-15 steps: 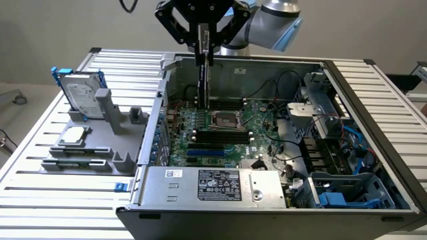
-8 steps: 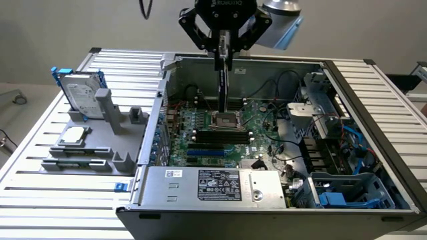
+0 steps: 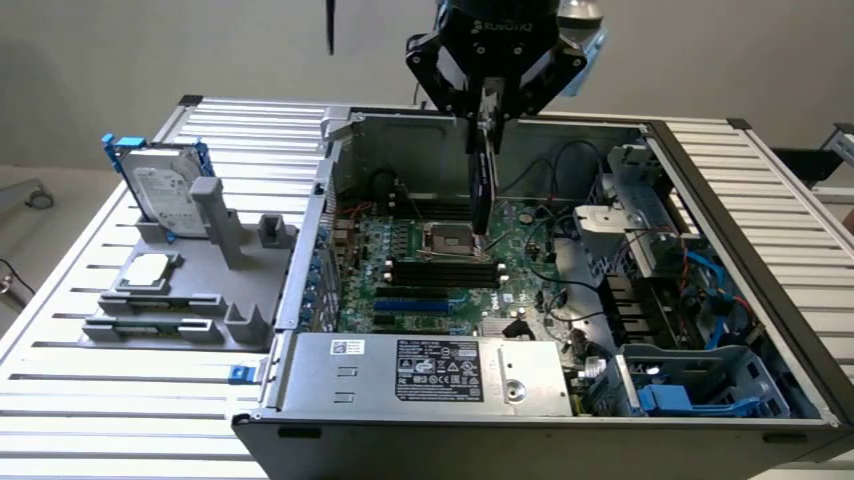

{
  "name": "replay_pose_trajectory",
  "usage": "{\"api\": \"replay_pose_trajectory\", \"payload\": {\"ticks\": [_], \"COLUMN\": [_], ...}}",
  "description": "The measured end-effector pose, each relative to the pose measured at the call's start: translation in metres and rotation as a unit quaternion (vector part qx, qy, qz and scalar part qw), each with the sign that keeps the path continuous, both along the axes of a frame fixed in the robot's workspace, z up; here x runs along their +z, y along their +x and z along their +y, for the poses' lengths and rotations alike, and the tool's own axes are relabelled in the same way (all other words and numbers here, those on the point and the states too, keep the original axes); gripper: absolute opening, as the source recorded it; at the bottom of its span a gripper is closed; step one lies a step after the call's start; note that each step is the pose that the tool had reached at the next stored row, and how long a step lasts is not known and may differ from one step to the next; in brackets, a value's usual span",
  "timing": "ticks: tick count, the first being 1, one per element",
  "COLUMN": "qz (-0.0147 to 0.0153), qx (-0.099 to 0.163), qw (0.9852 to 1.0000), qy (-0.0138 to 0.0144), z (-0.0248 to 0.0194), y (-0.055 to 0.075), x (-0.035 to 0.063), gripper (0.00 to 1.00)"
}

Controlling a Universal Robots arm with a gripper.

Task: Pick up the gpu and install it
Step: 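Pick up the gpu and move the gpu toward the slot, then insert the gpu into the slot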

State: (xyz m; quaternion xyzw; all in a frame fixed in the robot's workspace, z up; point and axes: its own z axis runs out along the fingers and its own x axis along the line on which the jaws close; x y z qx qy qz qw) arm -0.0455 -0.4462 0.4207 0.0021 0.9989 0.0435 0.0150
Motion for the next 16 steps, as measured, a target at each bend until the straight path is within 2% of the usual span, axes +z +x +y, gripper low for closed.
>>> {"api": "replay_pose_trajectory", "payload": {"ticks": [3, 4, 5, 16], "qz": [0.0137, 0.0166, 0.0214, 0.0221], "qx": [0.000, 0.000, 0.000, 0.000], "qw": [0.9999, 0.9999, 0.9998, 0.9998], "qy": [-0.0004, -0.0004, -0.0003, -0.0004], "z": [0.0005, 0.0006, 0.0006, 0.0006], "y": [0.0067, 0.0078, 0.0078, 0.0078], "x": [-0.0016, -0.0024, -0.0026, -0.0025], "gripper": [0.26, 0.26, 0.26, 0.26]}}
